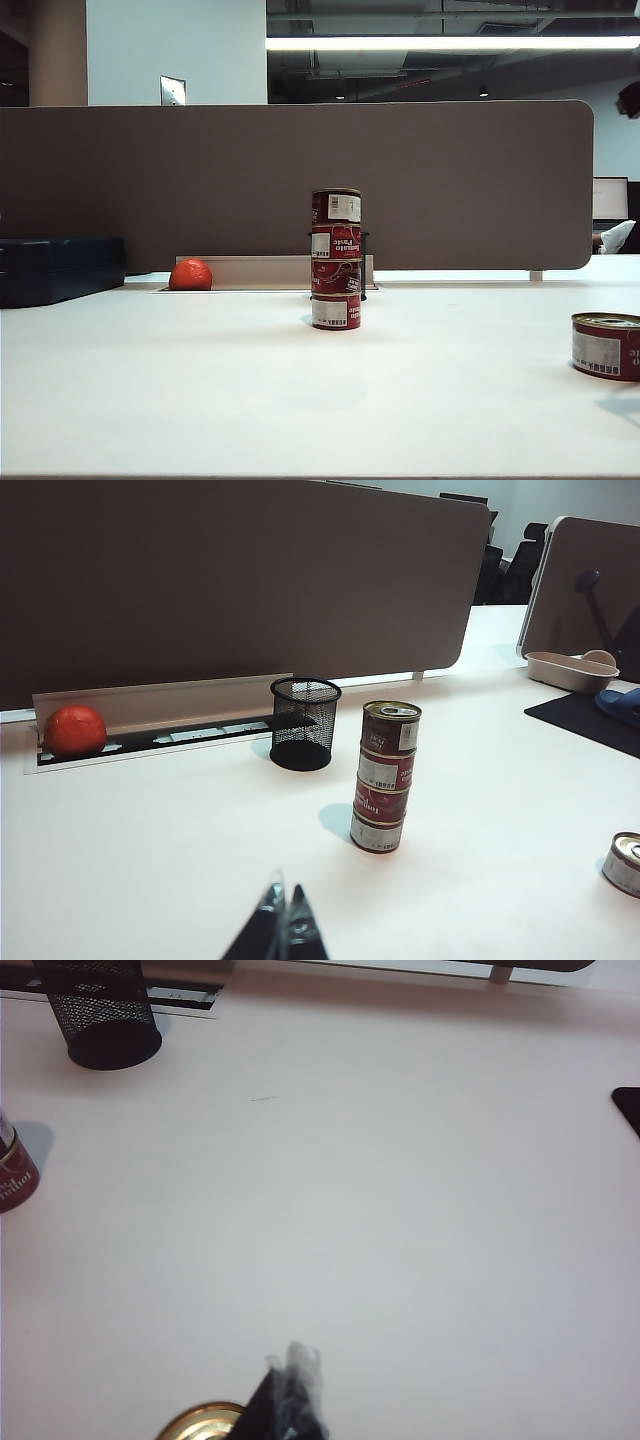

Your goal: Take a can of tomato sauce from the stacked ones and place it on the table.

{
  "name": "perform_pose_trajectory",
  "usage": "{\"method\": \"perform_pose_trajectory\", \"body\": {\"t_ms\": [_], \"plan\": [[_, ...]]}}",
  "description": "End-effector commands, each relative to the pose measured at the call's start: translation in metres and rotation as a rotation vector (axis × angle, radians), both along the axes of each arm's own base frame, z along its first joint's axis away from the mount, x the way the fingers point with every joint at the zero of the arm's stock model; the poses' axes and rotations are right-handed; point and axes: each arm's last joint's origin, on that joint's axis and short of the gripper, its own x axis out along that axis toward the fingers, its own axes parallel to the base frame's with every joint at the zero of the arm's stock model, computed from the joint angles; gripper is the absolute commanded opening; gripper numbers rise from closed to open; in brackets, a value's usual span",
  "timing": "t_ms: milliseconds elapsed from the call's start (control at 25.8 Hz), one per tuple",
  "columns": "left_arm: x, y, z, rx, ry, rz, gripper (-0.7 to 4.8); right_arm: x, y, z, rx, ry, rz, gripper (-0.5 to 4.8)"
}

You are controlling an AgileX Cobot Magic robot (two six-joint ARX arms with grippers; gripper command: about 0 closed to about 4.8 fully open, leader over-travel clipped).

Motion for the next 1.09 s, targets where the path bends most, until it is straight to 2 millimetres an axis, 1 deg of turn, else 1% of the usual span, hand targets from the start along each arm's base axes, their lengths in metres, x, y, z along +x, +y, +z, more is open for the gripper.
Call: {"method": "perform_pose_trajectory", "body": {"t_ms": [39, 116, 194, 311, 388, 543, 660, 776, 893, 1087], "plan": [[0.000, 0.000, 0.002, 0.002, -0.010, -0.003, -0.06, -0.011, -0.004, 0.007, -0.024, -0.025, -0.002, -0.06], [0.000, 0.000, 0.002, 0.002, -0.010, -0.002, -0.06, -0.021, -0.007, 0.012, -0.013, -0.057, -0.002, -0.06], [0.000, 0.000, 0.001, 0.002, -0.009, -0.002, -0.06, -0.027, -0.009, 0.014, -0.008, -0.073, -0.003, -0.06], [0.000, 0.000, 0.001, 0.003, -0.001, -0.002, -0.06, -0.036, -0.012, 0.015, -0.007, -0.079, -0.006, -0.06], [0.000, 0.000, 0.000, 0.004, 0.005, -0.003, -0.06, -0.044, -0.018, 0.013, -0.011, -0.067, -0.032, -0.06], [0.000, 0.000, -0.002, 0.006, 0.022, -0.002, -0.06, -0.053, -0.027, 0.017, 0.024, -0.116, -0.062, -0.06], [0.000, 0.000, -0.002, 0.006, 0.022, -0.002, -0.06, -0.058, -0.031, 0.012, 0.021, -0.086, -0.086, -0.06], [0.000, 0.000, -0.002, 0.007, 0.021, -0.002, -0.06, -0.059, -0.029, 0.004, 0.052, -0.099, -0.003, -0.06], [0.001, 0.002, -0.001, 0.003, 0.021, 0.064, -0.06, -0.061, -0.029, -0.009, 0.061, -0.134, 0.007, -0.06], [0.002, 0.005, -0.001, -0.002, 0.019, 0.198, -0.06, -0.066, -0.030, -0.021, 0.070, -0.195, 0.007, -0.06]]}}
